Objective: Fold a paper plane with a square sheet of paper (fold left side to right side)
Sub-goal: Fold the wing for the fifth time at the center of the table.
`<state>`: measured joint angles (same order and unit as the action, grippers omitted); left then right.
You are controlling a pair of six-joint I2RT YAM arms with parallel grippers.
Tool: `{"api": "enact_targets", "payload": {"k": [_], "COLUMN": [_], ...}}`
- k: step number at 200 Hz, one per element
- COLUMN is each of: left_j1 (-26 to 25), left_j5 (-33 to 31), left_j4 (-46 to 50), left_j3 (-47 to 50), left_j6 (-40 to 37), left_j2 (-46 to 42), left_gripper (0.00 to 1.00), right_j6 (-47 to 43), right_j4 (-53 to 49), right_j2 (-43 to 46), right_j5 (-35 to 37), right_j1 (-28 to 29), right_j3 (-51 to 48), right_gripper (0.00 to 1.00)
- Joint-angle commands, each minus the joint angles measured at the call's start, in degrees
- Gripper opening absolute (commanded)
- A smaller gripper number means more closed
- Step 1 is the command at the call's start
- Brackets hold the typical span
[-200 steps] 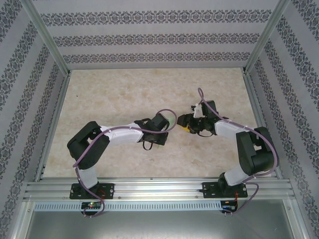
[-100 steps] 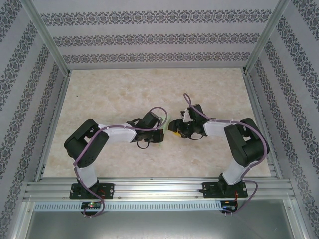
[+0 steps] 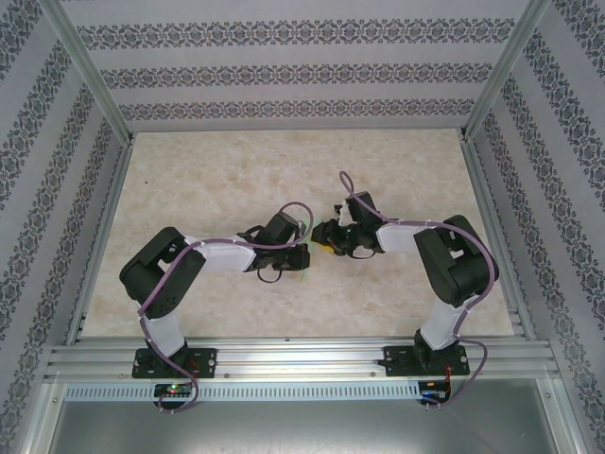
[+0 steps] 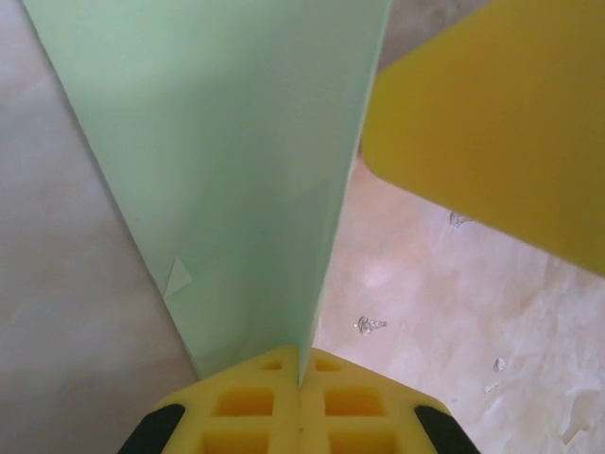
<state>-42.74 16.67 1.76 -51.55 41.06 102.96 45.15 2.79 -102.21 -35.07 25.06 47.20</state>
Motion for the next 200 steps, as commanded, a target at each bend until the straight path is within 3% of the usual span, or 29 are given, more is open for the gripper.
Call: {"api": "enact_targets", "payload": {"k": [1,45,200], "left_j1": [0.91,1.00,1.72], "left_j5": [1.04,1.50,2.71], "left_j4": [-2.31,-2.64,-1.87], "left_j3": [0.59,0.59,1.42], "left_j6": [0.71,0.80,0.73], "left_j2": [-1.62,-1.40,-7.64], "left_gripper": [0.05,0.07,0.33], "right_j6": [0.51,0.73,-0.59], "right_j4": [1.77,1.81,-4.05], "right_j2": [-1.49,-3.58,-6.60], "right_j5": [0.66,0.44,1.36], "right_j1": [0.69,1.31,1.42], "right_j3": [1.49,2.67,4.71], "right_gripper": [0.42,0.40,0.37]}}
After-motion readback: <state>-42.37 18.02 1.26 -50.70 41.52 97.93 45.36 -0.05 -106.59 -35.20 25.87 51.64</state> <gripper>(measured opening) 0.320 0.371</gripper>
